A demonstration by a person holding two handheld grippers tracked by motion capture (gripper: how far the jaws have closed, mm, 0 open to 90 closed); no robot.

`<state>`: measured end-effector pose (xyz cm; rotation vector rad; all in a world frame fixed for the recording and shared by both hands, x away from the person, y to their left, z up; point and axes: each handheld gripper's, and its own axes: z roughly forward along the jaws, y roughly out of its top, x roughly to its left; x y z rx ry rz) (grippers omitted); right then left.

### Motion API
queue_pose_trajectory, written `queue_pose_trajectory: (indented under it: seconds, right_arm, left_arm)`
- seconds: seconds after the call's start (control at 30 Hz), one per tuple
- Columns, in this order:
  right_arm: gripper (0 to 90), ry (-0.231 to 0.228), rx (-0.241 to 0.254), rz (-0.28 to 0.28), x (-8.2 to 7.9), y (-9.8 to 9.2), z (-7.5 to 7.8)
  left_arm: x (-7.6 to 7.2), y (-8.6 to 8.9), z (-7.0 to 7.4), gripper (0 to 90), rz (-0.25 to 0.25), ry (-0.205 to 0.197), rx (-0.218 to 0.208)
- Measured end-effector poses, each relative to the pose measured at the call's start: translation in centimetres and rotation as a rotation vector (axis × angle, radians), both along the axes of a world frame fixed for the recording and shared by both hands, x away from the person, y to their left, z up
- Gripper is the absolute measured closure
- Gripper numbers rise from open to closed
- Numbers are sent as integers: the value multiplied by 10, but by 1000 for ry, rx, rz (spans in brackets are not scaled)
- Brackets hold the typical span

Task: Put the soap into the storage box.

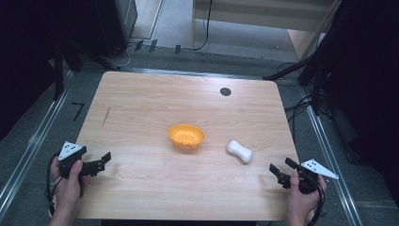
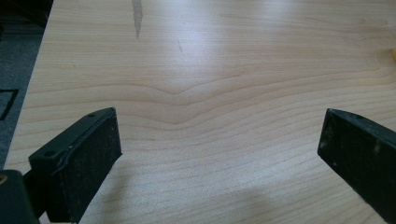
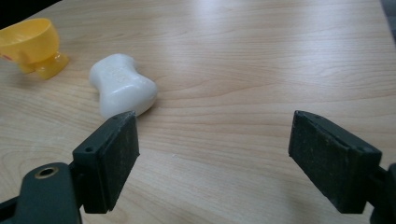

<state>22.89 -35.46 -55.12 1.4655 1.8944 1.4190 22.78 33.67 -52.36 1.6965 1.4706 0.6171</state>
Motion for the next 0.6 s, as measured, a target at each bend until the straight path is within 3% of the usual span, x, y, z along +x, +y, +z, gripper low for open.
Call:
queue_pose_trajectory:
  seconds: [0.07,0.2,0.3,0.33,0.37,0.4,0.43,0.47,0.53,0.6]
  right_arm:
    - [169,10,-6,11,1,1,0]
    - [223,28,-132,67,5,10,7]
    - [263,48,-175,108,9,13,14]
    - [267,84,-251,135,14,17,19]
    - [267,84,-251,135,14,17,19]
    - [266,110,-269,170,17,19,20]
    - [269,164,-315,209,24,24,21]
    - [268,189,-333,240,27,27,21]
    - [268,207,-352,258,30,30,21]
    - [268,250,-412,301,39,39,25]
  left_arm:
    - [0,0,0,0,-1,-1,3]
    - [0,-2,0,0,2,2,19]
    - [0,-3,0,0,-5,6,26]
    - [0,-3,0,0,-6,6,29]
    - [0,-4,0,0,-6,4,30]
    - [0,-4,0,0,-4,5,34]
    - [0,-4,0,0,-4,5,36]
    - [0,-5,0,0,-4,5,36]
    - [0,-5,0,0,-4,5,36]
    - [0,-4,0,0,-4,5,35]
